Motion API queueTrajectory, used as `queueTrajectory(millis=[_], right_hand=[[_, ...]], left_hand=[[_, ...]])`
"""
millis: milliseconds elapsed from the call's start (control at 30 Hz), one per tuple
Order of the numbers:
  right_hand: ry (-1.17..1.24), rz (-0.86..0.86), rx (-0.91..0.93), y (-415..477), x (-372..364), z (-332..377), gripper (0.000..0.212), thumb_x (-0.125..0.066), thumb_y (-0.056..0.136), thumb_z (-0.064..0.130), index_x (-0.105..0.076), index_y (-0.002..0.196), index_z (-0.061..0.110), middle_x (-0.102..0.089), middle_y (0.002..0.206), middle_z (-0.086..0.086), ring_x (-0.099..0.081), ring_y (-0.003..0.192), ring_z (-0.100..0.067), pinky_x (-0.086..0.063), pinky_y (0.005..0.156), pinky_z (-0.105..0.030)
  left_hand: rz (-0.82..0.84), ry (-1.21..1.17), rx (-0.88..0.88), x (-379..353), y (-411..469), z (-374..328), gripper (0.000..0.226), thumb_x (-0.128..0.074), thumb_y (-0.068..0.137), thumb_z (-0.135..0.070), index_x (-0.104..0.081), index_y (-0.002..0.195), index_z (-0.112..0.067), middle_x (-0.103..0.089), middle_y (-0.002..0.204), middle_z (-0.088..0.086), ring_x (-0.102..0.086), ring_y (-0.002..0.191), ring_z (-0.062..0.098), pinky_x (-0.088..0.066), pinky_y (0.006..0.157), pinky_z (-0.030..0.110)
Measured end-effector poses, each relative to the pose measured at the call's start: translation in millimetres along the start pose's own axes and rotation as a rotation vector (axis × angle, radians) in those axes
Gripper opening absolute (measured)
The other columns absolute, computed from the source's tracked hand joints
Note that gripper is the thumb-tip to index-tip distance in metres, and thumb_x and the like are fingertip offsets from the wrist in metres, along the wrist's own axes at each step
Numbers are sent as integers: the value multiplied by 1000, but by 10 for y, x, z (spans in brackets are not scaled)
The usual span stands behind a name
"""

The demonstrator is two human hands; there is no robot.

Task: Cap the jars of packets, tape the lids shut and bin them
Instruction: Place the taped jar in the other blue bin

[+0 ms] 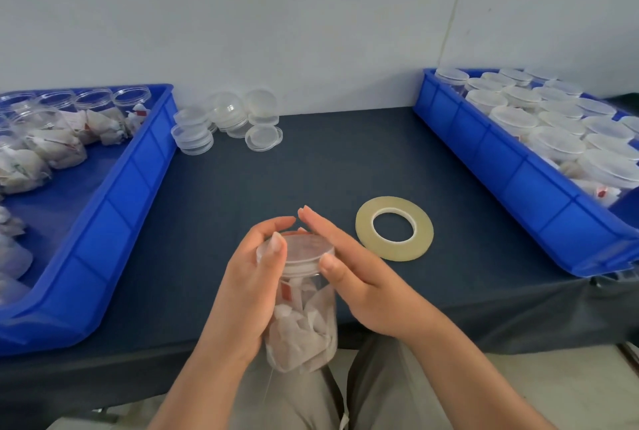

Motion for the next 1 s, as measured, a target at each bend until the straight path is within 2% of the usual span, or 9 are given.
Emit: queueTrajectory(millis=[67,167,233,367,500,567,700,767,1000], right_hand=[[3,40,-23,-17,83,39,67,-57,105,30,-31,166,20,-57,150,-21,-49,145,-40,-40,120,-58],[-185,103,13,-20,196,154,92,-85,88,34,-35,165,28,-42,165,16,-26,158,-3,-30,128,-36],[-331,76,31,-7,305,274,93,-89,84,43,-41,163,29,-47,156,28,-34,150,10,-31,122,-19],[-413,-142,-27,-52,761,531,99,-84,74,70,-45,158,36,-58,141,24,-55,131,5,-47,112,-29],[-525,-512,106,-132,1554,823,35,-88,82,40,-65,109,37,-62,101,27,-55,98,22,-42,82,0],[-701,-730,141,-217,2044,933,30,-83,78,42,-62,97,32,-59,90,24,-53,82,21,-39,71,1],[-1001,-900,-261,-556,3084,944,91,-77,57,86,-52,130,37,-50,121,10,-54,94,15,-44,92,-25],[-1109,-800,-443,-688,3463,865,104,-73,50,94,-56,130,31,-58,123,1,-59,103,-13,-50,96,-42],[-952,-669,-501,-885,3560,523,82,-89,67,64,-56,137,37,-60,132,7,-64,108,-19,-48,100,-44]], left_hand=[[6,97,-50,-13,-12,19,67,-52,81,-94,-66,125,-46,-74,127,-5,-74,114,20,-60,92,52],[-17,196,-142,-84,-42,27,64,-34,92,-91,-61,132,-49,-68,136,-14,-65,126,11,-51,99,39],[5,156,-100,-122,-23,42,72,-28,87,-97,-53,141,-55,-57,148,-20,-54,140,9,-45,112,44],[19,300,-194,-88,73,7,83,-25,91,-94,-34,159,-47,-30,163,-32,-26,156,3,-30,124,53],[-40,223,-160,20,114,-2,63,-34,89,-93,-55,139,-59,-47,157,-21,-45,144,-3,-41,116,47],[-63,208,-129,71,112,20,50,-40,87,-92,-63,123,-66,-55,150,-17,-52,140,1,-46,111,45],[-82,227,-68,161,111,124,40,-47,89,-75,-70,116,-57,-65,139,-14,-63,128,4,-52,106,51],[-89,248,-37,190,96,166,46,-52,84,-76,-71,117,-51,-68,133,-17,-66,123,2,-52,107,53],[-26,275,54,128,79,222,27,-70,85,-57,-73,111,-50,-73,127,-19,-69,115,-2,-57,99,28]])
Point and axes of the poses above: each hand's wrist, its own y-axis towards the middle knuckle, its own x-axis out of the back of the hand, z = x × y, the point moved 1 cm from there along y, towards the middle knuckle
